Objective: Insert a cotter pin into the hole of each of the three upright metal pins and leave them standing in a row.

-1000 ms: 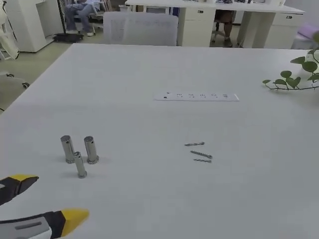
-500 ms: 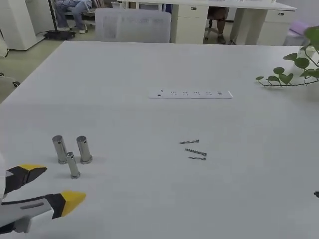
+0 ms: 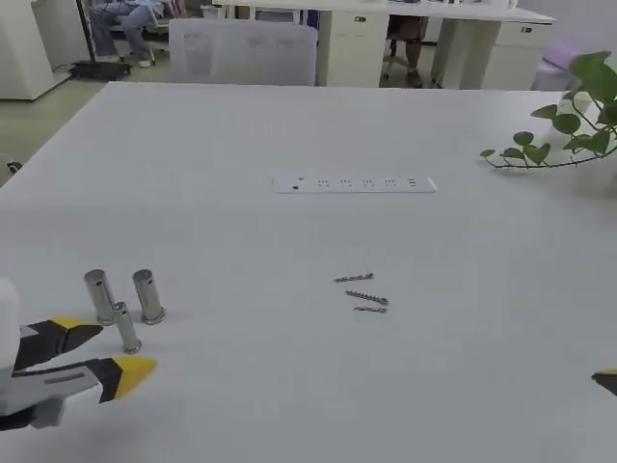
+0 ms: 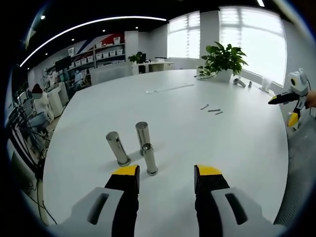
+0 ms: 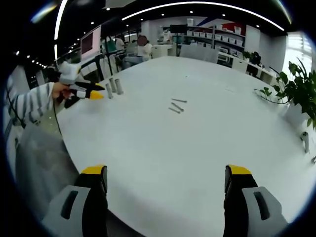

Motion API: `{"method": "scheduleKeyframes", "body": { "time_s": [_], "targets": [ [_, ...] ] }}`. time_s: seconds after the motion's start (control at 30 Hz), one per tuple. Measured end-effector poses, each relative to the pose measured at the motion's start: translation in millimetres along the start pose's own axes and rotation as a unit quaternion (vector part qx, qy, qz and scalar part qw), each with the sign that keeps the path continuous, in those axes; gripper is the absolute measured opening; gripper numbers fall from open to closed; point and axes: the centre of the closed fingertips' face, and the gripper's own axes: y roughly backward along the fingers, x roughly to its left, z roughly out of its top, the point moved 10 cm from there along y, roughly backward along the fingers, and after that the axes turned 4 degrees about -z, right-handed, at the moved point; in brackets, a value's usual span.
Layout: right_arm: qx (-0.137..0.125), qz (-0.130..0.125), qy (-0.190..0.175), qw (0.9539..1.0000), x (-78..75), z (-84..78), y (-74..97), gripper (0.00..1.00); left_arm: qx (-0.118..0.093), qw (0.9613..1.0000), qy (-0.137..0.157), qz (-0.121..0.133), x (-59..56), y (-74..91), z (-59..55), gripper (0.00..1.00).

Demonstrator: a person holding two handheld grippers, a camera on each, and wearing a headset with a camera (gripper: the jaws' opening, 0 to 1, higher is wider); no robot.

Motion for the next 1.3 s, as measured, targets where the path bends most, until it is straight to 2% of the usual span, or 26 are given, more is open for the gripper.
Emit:
{"method": "scheduleKeyframes", "body": {
  "time_s": [0.13, 0.57, 0.67, 1.0, 1.07, 1.23, 1.3],
  "targets": [
    [0.001, 0.000, 0.000, 1.0000, 0.2, 0.5, 0.3, 1.00, 0.013, 0.9999, -0.002, 0.001, 4.5, -4.5, -1.3, 0.42],
    [0.015, 0.011, 0.013, 0.9997, 2.9, 0.4, -3.9, 1.00, 0.016, 0.9997, 0.020, -0.004, 14.4, -19.1, 3.2, 0.31],
    [0.015, 0.012, 0.014, 0.9997, 3.2, 0.7, -4.3, 1.00, 0.015, 0.9993, 0.034, -0.009, 16.9, -23.1, 2.2, 0.29],
    [0.010, 0.019, 0.009, 0.9997, 6.4, 1.1, -3.4, 1.00, 0.015, 0.9987, 0.048, 0.006, 20.6, -28.5, 2.0, 0.22],
    [0.008, 0.020, 0.005, 0.9998, 6.8, 1.1, -3.7, 1.00, 0.016, 0.9984, 0.055, 0.007, 20.6, -28.9, 2.1, 0.17],
    [0.014, 0.020, 0.007, 0.9997, 7.8, -0.5, -4.4, 1.00, 0.014, 0.9989, 0.042, 0.012, 21.7, -28.5, 2.5, 0.08],
    [0.015, 0.021, 0.007, 0.9996, 8.2, -0.7, -4.4, 1.00, 0.014, 0.9991, 0.039, 0.010, 21.7, -28.8, 2.6, 0.08]
  ]
}}
